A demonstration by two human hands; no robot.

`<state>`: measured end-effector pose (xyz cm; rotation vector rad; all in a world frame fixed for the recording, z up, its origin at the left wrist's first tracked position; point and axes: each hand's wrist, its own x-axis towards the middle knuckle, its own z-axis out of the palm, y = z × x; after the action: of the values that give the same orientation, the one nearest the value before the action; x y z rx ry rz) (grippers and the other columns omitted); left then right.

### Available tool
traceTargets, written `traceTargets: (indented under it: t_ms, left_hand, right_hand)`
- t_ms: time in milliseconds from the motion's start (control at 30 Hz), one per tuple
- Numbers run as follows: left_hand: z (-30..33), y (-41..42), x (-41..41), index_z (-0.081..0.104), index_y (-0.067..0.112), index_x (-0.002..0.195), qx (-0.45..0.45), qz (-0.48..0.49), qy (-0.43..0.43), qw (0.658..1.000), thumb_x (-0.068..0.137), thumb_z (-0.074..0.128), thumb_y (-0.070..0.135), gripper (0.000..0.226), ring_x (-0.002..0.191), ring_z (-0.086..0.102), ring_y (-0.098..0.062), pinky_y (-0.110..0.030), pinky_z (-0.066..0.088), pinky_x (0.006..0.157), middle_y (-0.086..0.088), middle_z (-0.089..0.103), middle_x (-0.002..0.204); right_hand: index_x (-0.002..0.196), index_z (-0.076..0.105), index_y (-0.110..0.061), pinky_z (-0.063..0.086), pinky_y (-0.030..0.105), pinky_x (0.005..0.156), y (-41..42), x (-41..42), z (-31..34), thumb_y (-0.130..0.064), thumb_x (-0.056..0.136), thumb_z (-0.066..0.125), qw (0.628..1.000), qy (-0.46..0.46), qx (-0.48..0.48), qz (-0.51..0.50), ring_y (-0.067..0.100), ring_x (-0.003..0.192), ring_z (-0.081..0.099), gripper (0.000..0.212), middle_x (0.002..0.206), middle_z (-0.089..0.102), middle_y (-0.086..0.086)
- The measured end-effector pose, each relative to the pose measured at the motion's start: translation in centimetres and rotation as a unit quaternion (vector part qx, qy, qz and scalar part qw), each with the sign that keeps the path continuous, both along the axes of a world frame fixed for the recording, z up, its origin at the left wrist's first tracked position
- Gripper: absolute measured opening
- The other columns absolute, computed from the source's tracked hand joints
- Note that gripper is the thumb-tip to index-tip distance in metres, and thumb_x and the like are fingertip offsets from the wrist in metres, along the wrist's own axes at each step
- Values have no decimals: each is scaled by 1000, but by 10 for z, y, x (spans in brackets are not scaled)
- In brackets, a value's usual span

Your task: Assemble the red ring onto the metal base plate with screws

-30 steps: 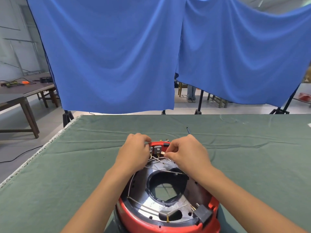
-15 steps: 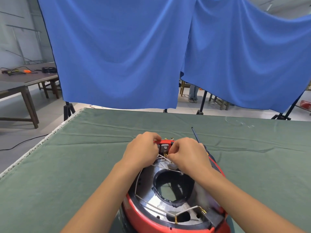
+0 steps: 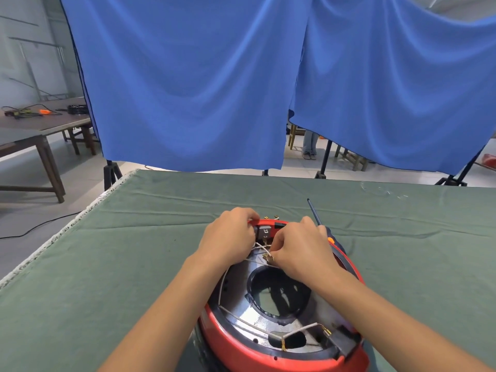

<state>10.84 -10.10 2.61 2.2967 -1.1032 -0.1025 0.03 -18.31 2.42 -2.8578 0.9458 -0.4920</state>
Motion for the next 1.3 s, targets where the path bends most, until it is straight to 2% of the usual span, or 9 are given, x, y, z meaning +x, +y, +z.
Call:
traceTargets:
  t_ms: [133,233,500,900,1000,1167,1300]
  left_hand:
    - [0,0,0,62,30,121,2,1,1,1000,93,44,16,37,114,56,-24,-37,47,92,1,63,125]
    - [0,0,0,63,31,120,-4,0,5,1000,92,45,16,37,114,56,-24,-37,47,93,1,64,124]
    - [-1,0,1,63,31,120,-10,-3,6,1000,92,45,15,37,113,57,-24,-38,47,93,1,65,122]
    - [-2,0,2,63,31,121,-11,-3,2,1000,92,45,16,37,114,56,-24,-37,47,92,0,64,123]
    - [-2,0,2,63,31,120,-13,-2,-2,1000,91,45,16,37,113,57,-24,-37,47,91,1,65,122]
    - [-2,-1,1,64,29,120,-9,-1,-7,1000,92,46,15,36,111,57,-24,-38,47,90,0,66,121]
    - [-2,-1,1,64,29,120,-9,0,-9,1000,91,46,15,36,111,58,-24,-38,47,90,0,66,121]
  right_hand:
    - [73,74,-26,24,33,74,-1,0,3,-25,80,59,998,-56,-19,-17,19,88,37,16,74,66,-7]
    - [74,74,-22,26,35,74,-1,3,2,-24,79,56,997,-51,-45,-35,21,86,37,19,71,64,-5]
    - [80,73,-21,30,36,78,-1,7,-1,-26,83,53,996,-42,-74,-42,23,93,46,21,80,67,-5]
    - [76,72,-21,27,35,75,0,7,-3,-28,81,56,995,-60,-67,-48,22,91,48,18,79,67,-4]
    - [76,72,-22,28,36,79,1,8,-4,-28,82,56,995,-61,-48,-55,22,89,50,18,79,67,-3]
    - [73,74,-21,31,37,85,-1,10,-3,-24,79,57,994,-77,37,-72,22,86,56,19,77,69,-2]
    - [72,73,-20,31,37,88,-1,10,-3,-26,79,57,993,-77,53,-77,22,84,59,18,74,69,-2]
